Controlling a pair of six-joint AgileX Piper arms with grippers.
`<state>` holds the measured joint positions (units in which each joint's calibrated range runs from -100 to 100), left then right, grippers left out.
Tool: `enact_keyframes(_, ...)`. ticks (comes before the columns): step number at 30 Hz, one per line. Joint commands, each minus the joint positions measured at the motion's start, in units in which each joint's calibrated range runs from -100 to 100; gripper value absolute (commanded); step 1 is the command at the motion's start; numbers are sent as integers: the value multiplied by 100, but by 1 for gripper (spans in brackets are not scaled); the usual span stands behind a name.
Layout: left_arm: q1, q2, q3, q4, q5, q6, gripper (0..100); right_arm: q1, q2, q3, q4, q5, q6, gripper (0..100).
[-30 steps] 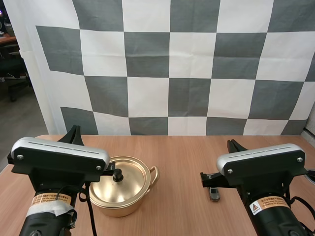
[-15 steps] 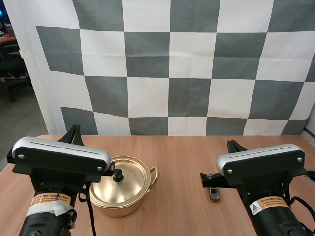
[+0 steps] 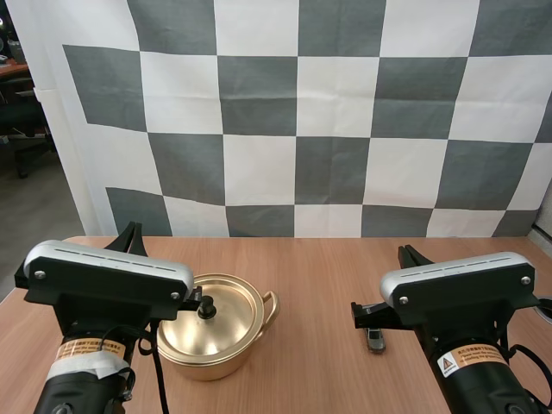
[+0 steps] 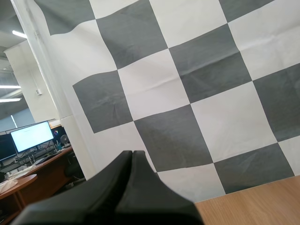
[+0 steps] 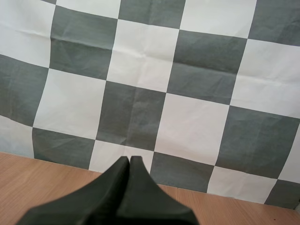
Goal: Open the pot, put the car inside, and close it
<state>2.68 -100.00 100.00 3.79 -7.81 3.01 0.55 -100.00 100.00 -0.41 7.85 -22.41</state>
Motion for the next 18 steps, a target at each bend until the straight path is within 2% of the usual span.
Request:
enact_keyframes(1,-1,0,0,1,-5,6,0,-5,0,0,5,3,4,0)
enact_keyframes(6,-1,0,0,1,-534,-270,0,-5,0,0,80,-212,4,0)
enact_keyframes(9,-1,0,0,1,-572,-268,0,-5,0,0,508,-656,4,0)
enact_keyframes(11,-1,0,0,1,-465,-383,0,-5,0,0,448,-706,-6,0)
enact_keyframes(13,-1,0,0,1,163,-681,0,-5,0,0,203,-323,-6,0)
enact_keyframes(15,-1,0,0,-9,1339,-1060,0,-5,0,0,41,513,-6,0)
enact_keyframes(18,-1,0,0,-216,2476,-1165,0,-5,0,0,-34,1403,-6,0)
